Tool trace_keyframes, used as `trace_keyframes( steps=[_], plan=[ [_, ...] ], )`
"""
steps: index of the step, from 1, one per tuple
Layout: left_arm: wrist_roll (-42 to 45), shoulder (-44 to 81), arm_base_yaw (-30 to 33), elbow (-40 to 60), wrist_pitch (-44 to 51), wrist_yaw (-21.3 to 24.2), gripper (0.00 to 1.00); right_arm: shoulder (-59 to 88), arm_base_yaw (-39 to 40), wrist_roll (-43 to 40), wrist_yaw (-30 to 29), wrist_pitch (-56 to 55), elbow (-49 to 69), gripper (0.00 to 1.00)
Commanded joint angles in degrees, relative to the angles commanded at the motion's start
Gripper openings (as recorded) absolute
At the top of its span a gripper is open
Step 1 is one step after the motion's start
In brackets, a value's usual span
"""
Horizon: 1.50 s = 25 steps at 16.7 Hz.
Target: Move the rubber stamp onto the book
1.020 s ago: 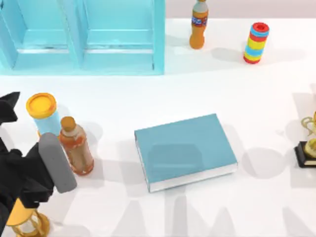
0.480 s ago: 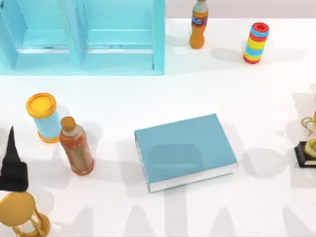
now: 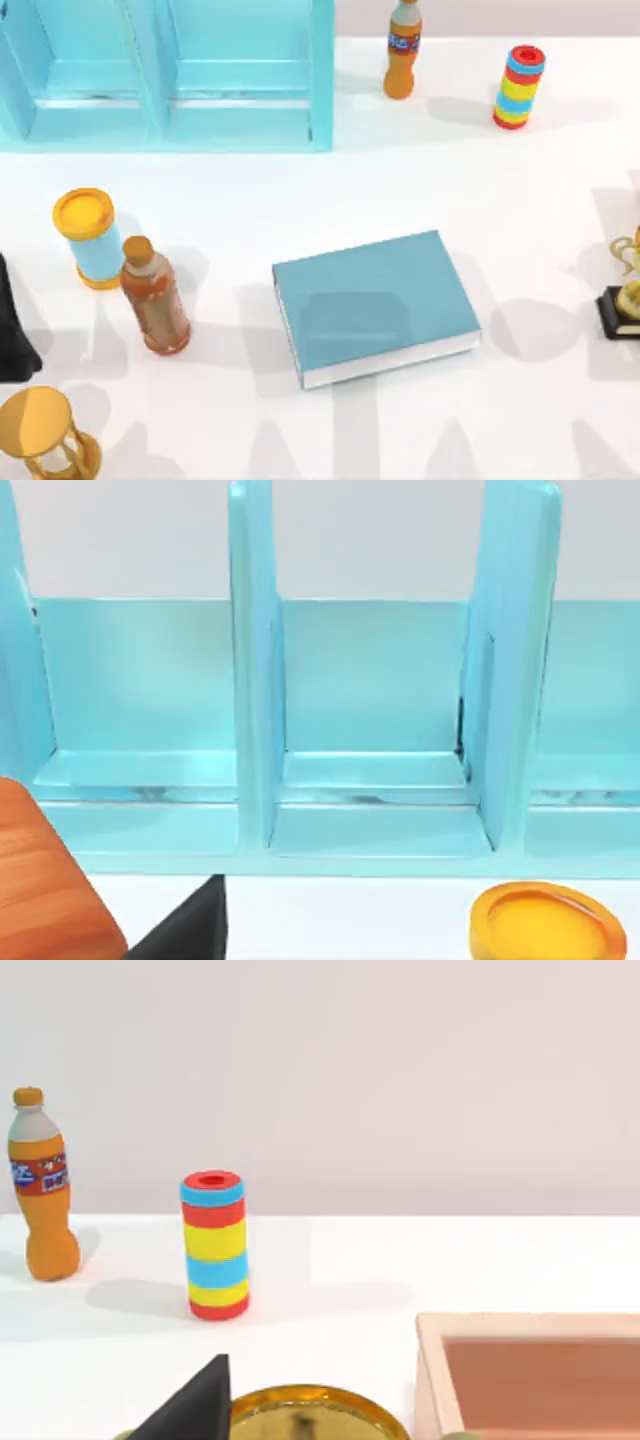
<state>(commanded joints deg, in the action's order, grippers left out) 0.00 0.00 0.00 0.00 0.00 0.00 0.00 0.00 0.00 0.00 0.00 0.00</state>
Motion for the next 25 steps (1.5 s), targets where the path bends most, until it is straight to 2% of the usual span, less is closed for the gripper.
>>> trace_keyframes(
  steps=[6,10,25],
  plan=[
    [0.0,0.0,0.0,0.0,0.0,0.0,1.00,1.8,-0.5,-0.5,0.0,1.6,1.7,1.00],
    [0.0,0.0,0.0,0.0,0.0,0.0,1.00,12.6,-3.4,-3.3,0.0,10.2,12.3,1.00],
    [0.0,0.0,0.0,0.0,0.0,0.0,1.00,95.2,-20.8,-20.0,0.0,61.7,78.8,1.00]
  ],
)
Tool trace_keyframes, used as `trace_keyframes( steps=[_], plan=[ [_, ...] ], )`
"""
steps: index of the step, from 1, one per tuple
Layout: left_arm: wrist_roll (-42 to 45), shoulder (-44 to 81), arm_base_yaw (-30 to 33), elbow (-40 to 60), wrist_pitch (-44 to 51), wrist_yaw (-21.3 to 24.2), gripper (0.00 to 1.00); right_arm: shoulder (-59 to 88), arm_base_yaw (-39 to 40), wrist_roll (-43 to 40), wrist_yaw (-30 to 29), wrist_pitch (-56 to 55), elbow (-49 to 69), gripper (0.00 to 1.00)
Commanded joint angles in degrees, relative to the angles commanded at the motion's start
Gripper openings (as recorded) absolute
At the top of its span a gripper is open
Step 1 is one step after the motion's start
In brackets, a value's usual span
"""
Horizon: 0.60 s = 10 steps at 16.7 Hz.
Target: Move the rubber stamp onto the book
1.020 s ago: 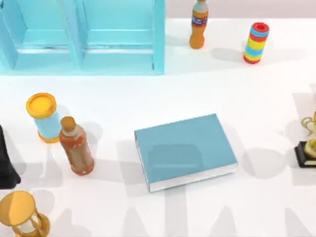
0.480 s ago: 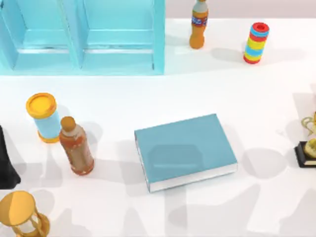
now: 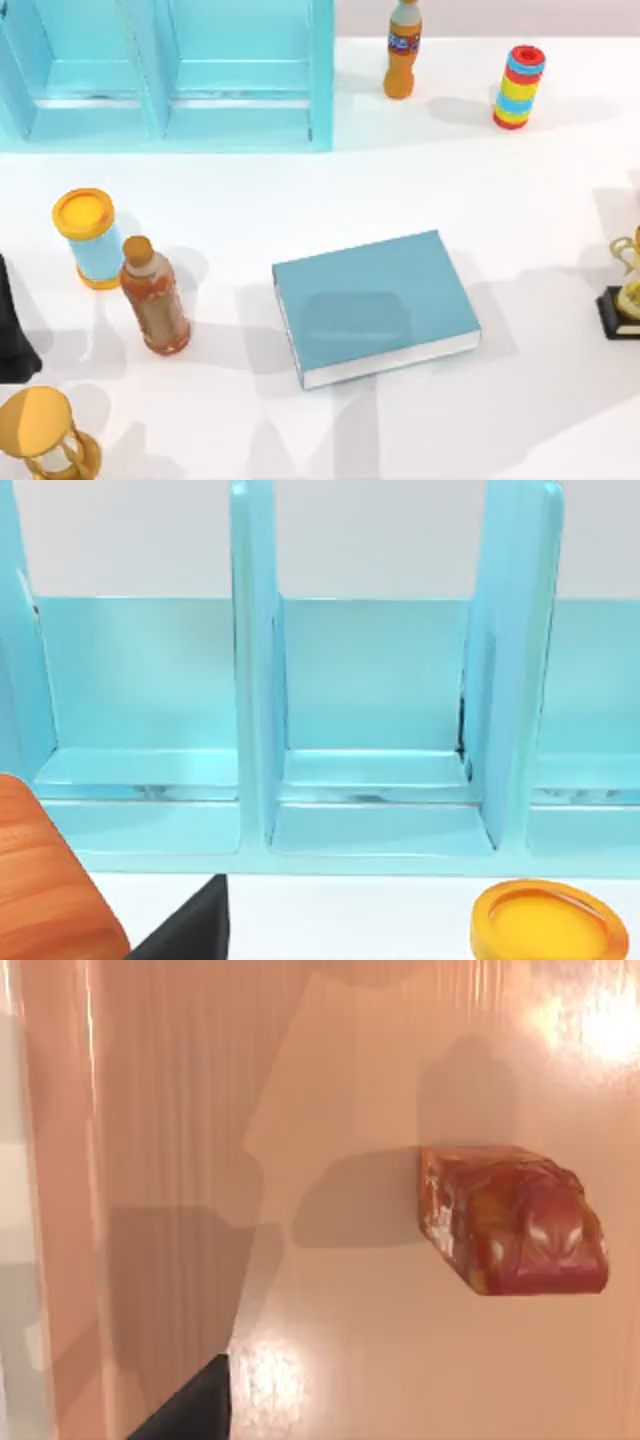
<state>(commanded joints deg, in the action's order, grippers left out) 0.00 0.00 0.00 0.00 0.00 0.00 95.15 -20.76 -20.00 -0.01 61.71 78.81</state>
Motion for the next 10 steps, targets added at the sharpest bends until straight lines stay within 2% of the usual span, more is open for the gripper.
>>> trace_keyframes(
  steps=[5,10],
  plan=[
    [0.0,0.0,0.0,0.0,0.0,0.0,1.00,13.2,-3.1,-3.0,0.0,9.2,11.7,1.00],
    [0.0,0.0,0.0,0.0,0.0,0.0,1.00,14.4,-3.5,-3.3,0.0,10.3,13.0,1.00]
  ],
)
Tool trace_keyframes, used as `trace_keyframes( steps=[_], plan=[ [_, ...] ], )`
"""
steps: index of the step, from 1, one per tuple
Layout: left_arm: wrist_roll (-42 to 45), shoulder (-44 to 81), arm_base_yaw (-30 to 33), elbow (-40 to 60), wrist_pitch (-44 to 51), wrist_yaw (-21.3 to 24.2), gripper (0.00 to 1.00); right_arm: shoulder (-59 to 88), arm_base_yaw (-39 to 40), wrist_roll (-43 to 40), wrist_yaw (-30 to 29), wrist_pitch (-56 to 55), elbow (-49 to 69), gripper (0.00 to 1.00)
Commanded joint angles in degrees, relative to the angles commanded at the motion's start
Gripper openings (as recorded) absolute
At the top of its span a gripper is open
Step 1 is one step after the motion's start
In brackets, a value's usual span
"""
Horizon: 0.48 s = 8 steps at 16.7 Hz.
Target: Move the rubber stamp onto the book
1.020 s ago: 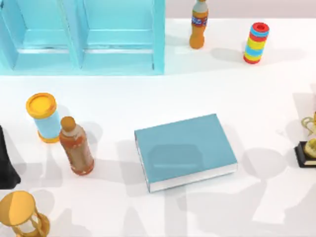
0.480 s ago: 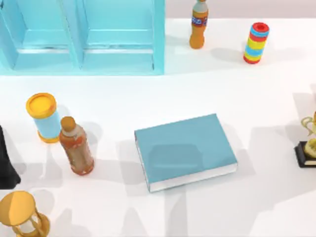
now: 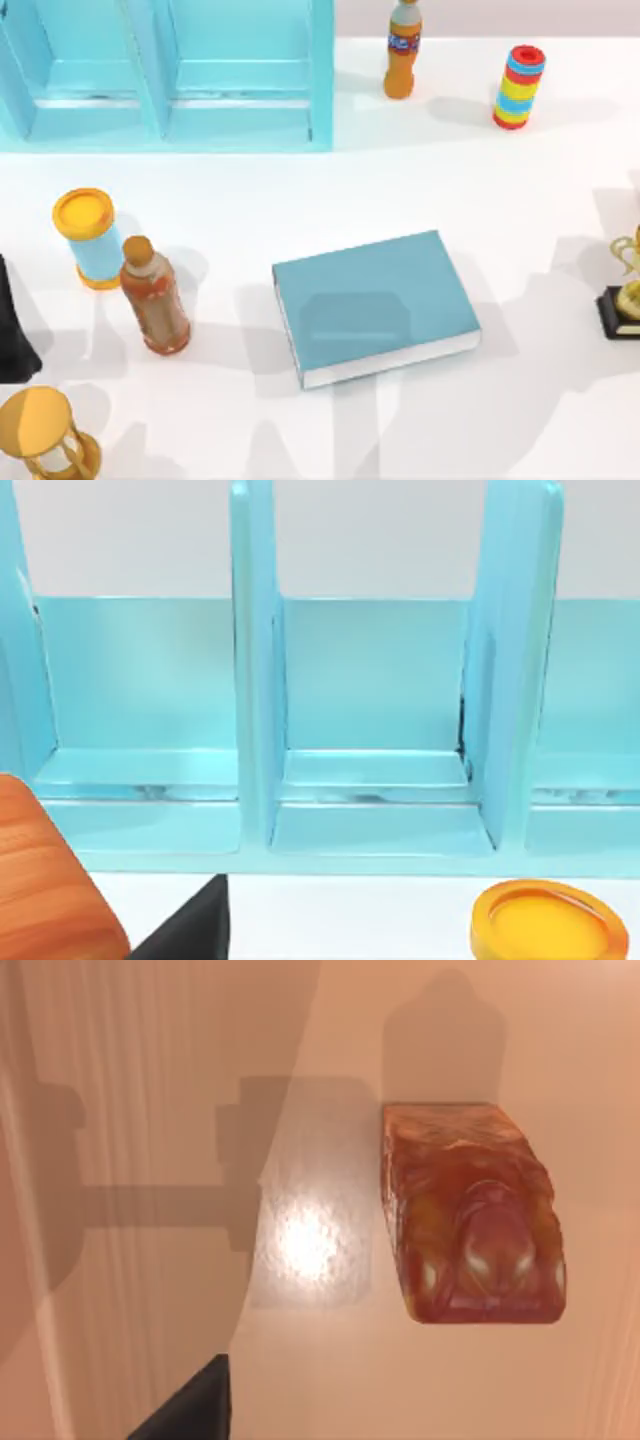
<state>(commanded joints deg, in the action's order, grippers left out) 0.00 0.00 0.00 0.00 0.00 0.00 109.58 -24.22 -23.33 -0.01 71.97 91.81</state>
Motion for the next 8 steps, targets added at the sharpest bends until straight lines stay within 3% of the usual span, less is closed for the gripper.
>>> trace_keyframes(
  steps=[8],
  plan=[
    [0.0,0.0,0.0,0.0,0.0,0.0,1.00,1.7,-0.5,-0.4,0.0,-2.9,-1.0,1.00]
  ],
)
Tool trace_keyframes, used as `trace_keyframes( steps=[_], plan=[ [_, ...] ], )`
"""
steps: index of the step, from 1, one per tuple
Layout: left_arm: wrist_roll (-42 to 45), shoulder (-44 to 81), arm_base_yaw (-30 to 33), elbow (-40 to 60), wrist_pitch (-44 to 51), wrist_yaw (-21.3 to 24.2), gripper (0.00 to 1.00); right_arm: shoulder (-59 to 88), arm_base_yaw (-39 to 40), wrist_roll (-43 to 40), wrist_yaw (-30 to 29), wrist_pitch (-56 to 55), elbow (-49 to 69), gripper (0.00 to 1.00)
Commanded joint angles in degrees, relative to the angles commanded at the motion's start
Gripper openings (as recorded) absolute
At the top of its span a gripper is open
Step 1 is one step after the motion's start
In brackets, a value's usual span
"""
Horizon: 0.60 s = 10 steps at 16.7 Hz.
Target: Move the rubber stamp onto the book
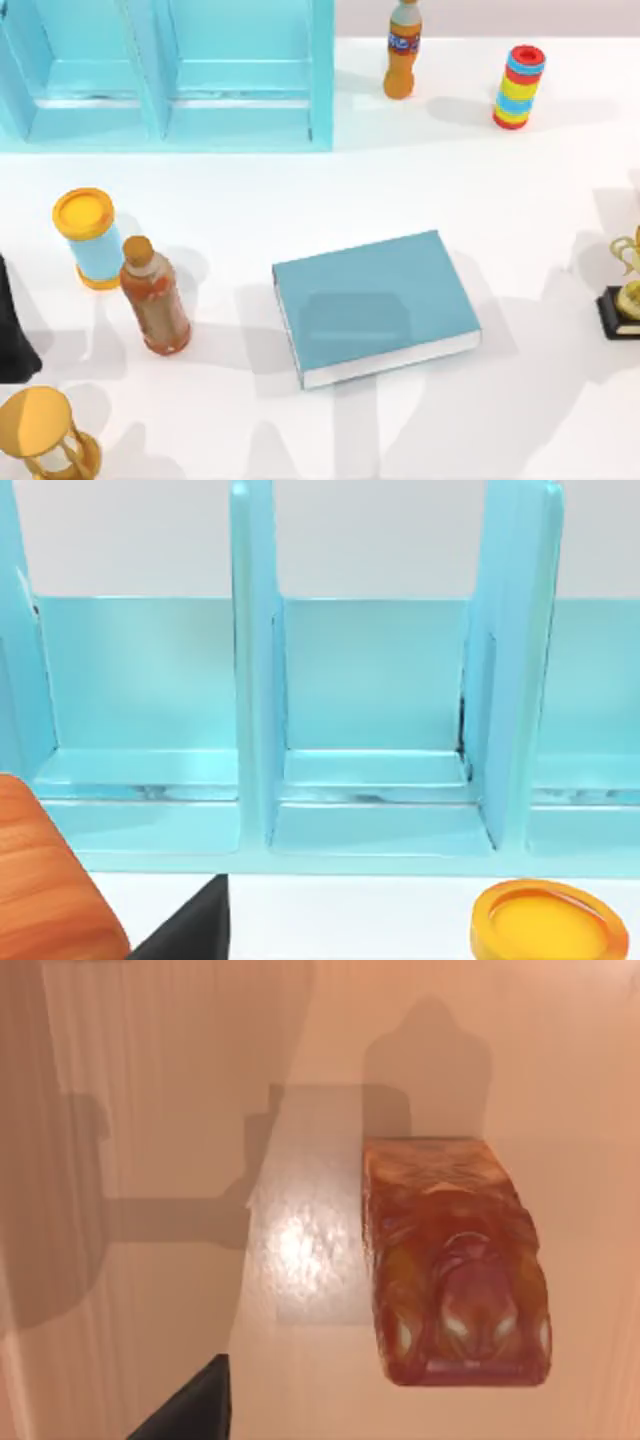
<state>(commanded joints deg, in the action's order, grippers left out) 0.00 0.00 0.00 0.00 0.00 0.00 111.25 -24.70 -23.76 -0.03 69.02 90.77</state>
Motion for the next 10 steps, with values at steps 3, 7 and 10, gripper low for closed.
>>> trace_keyframes(
  steps=[3,7,10],
  plan=[
    [0.0,0.0,0.0,0.0,0.0,0.0,1.00,1.5,0.2,0.3,0.0,-5.7,-3.9,1.00],
    [0.0,0.0,0.0,0.0,0.0,0.0,1.00,3.2,0.7,0.8,0.0,-16.0,-12.4,1.00],
    [0.0,0.0,0.0,0.0,0.0,0.0,1.00,4.0,0.7,0.7,0.0,-18.3,-14.5,1.00]
  ],
)
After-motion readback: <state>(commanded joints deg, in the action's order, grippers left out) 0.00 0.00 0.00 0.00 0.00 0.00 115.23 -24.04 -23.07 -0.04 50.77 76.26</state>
